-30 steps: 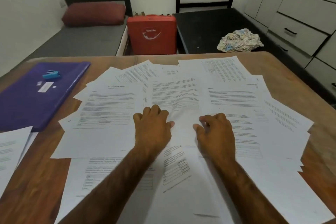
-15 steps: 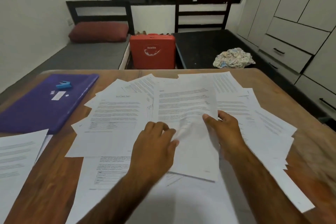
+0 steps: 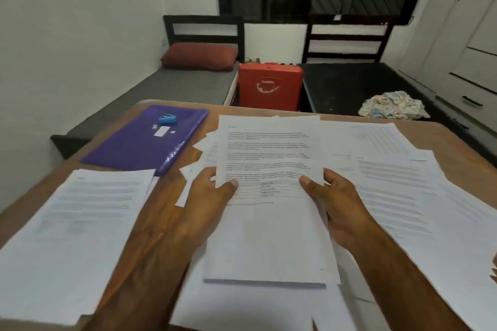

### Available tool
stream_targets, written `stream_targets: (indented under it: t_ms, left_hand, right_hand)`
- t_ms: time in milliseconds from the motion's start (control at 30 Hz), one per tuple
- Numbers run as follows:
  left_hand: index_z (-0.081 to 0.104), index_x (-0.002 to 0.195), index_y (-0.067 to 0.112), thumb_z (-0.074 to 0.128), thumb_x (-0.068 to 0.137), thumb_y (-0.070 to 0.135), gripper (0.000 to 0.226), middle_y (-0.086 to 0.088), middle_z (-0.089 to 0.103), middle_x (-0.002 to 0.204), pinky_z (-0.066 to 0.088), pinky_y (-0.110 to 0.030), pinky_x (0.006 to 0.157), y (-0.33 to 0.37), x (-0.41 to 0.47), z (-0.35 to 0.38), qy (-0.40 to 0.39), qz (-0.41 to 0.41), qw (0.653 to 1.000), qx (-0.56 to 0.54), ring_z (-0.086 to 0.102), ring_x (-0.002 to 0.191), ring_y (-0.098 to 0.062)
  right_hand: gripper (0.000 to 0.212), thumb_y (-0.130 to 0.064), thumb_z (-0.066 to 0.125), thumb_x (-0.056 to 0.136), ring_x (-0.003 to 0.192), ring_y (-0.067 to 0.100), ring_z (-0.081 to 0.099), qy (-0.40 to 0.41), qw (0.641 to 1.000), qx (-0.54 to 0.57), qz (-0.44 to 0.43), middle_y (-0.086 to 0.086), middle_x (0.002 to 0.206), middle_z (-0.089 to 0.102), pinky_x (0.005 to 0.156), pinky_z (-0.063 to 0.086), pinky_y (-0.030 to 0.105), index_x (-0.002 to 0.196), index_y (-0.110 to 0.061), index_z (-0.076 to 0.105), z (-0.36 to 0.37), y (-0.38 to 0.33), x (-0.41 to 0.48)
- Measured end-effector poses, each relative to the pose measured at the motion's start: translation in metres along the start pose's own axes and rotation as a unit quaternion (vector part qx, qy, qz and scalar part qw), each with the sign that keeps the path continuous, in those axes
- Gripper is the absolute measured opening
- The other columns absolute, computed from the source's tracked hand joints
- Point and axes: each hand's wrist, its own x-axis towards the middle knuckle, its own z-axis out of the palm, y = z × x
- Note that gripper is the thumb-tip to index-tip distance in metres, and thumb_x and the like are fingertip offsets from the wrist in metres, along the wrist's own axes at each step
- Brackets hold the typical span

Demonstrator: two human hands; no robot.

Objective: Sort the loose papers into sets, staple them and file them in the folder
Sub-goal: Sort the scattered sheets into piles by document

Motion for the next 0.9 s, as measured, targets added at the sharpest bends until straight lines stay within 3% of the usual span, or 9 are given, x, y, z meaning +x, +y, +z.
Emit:
stream_targets:
  t_ms: [133, 300, 400, 533, 567, 667, 700, 800, 900]
  left_hand:
    - [0.064, 0.118, 0.037, 0.069, 0.098, 0.028, 0.022, 0.015, 0.073, 0.117, 0.062, -0.044, 0.089, -0.019, 0.000, -0.080, 0.061, -0.022, 0.998, 0.027, 0.074, 0.105, -0.016]
    - [0.063, 0.123, 0.024, 0.068, 0.099, 0.026, 0.025, 0.003, 0.070, 0.122, 0.056, -0.046, 0.098, -0.050, 0.002, -0.195, 0.171, -0.037, 0.965, 0.194, 0.068, 0.106, -0.020]
    - [0.059, 0.130, 0.020, 0.073, 0.094, 0.021, 0.038, -0.001, 0.065, 0.126, 0.053, -0.041, 0.095, -0.078, 0.007, -0.260, 0.235, -0.047, 0.928, 0.286, 0.063, 0.106, -0.021]
    - [0.049, 0.148, 0.030, 0.069, 0.097, 0.021, 0.056, 0.012, 0.054, 0.141, 0.046, -0.033, 0.108, -0.087, 0.008, -0.308, 0.171, -0.037, 0.926, 0.335, 0.055, 0.121, -0.003]
    - [0.043, 0.151, 0.034, 0.068, 0.097, 0.023, 0.061, 0.014, 0.048, 0.147, 0.042, -0.030, 0.109, -0.085, 0.008, -0.309, 0.161, -0.042, 0.908, 0.385, 0.049, 0.128, -0.001]
    - [0.049, 0.139, 0.021, 0.062, 0.097, 0.045, 0.050, -0.008, 0.054, 0.141, 0.043, -0.040, 0.105, -0.077, 0.009, -0.292, 0.248, -0.101, 0.766, 0.585, 0.051, 0.127, -0.025]
    - [0.050, 0.135, 0.017, 0.059, 0.097, 0.048, 0.050, -0.012, 0.054, 0.137, 0.042, -0.043, 0.106, -0.070, 0.010, -0.280, 0.262, -0.116, 0.740, 0.609, 0.050, 0.125, -0.029]
    - [0.061, 0.129, 0.017, 0.059, 0.099, 0.042, 0.040, -0.009, 0.057, 0.136, 0.041, -0.042, 0.109, -0.053, 0.013, -0.231, 0.232, -0.051, 0.785, 0.572, 0.051, 0.125, -0.028]
    - [0.070, 0.119, 0.023, 0.067, 0.095, 0.044, 0.032, -0.001, 0.066, 0.123, 0.053, -0.039, 0.100, -0.029, 0.017, -0.151, 0.137, -0.007, 0.852, 0.506, 0.060, 0.110, -0.020]
  right_hand:
    - [0.015, -0.016, 0.068, 0.100, 0.092, 0.021, 0.079, -0.047, 0.994, -0.097, 0.030, -0.002, 0.102, 0.081, 0.077, 0.062, 0.035, 0.115, -0.015, 0.072, 0.075, 0.024, 0.006]
    - [0.014, -0.017, 0.069, 0.099, 0.066, 0.021, 0.073, -0.116, 0.968, -0.214, 0.064, 0.007, 0.098, 0.080, 0.049, 0.051, 0.028, 0.112, -0.014, 0.074, 0.180, 0.071, 0.013]
    - [0.022, -0.022, 0.068, 0.101, 0.061, 0.016, 0.071, -0.169, 0.946, -0.270, 0.054, -0.002, 0.112, 0.077, 0.047, 0.049, 0.022, 0.122, -0.018, 0.070, 0.245, 0.099, 0.016]
    - [0.021, -0.033, 0.071, 0.098, 0.050, 0.014, 0.066, -0.203, 0.921, -0.323, 0.082, -0.003, 0.095, 0.080, 0.046, 0.047, 0.019, 0.111, -0.016, 0.069, 0.294, 0.115, 0.018]
    - [0.021, -0.036, 0.072, 0.097, 0.047, 0.013, 0.064, -0.199, 0.913, -0.348, 0.079, -0.004, 0.088, 0.079, 0.045, 0.046, 0.018, 0.105, -0.017, 0.069, 0.298, 0.116, 0.019]
    - [0.032, -0.049, 0.072, 0.093, 0.048, 0.014, 0.066, -0.141, 0.890, -0.433, 0.026, -0.005, 0.075, 0.075, 0.053, 0.050, 0.019, 0.089, -0.018, 0.070, 0.293, 0.118, 0.019]
    - [0.035, -0.054, 0.071, 0.092, 0.052, 0.014, 0.067, -0.111, 0.885, -0.452, 0.010, -0.005, 0.074, 0.074, 0.058, 0.053, 0.021, 0.088, -0.019, 0.070, 0.287, 0.118, 0.019]
    - [0.041, -0.063, 0.068, 0.090, 0.075, 0.016, 0.070, -0.050, 0.882, -0.467, -0.034, -0.006, 0.092, 0.073, 0.083, 0.063, 0.035, 0.101, -0.024, 0.070, 0.262, 0.115, 0.020]
    - [0.031, -0.055, 0.072, 0.085, 0.078, 0.018, 0.071, -0.022, 0.884, -0.462, -0.071, -0.007, 0.084, 0.073, 0.081, 0.061, 0.036, 0.084, -0.025, 0.074, 0.222, 0.096, 0.018]
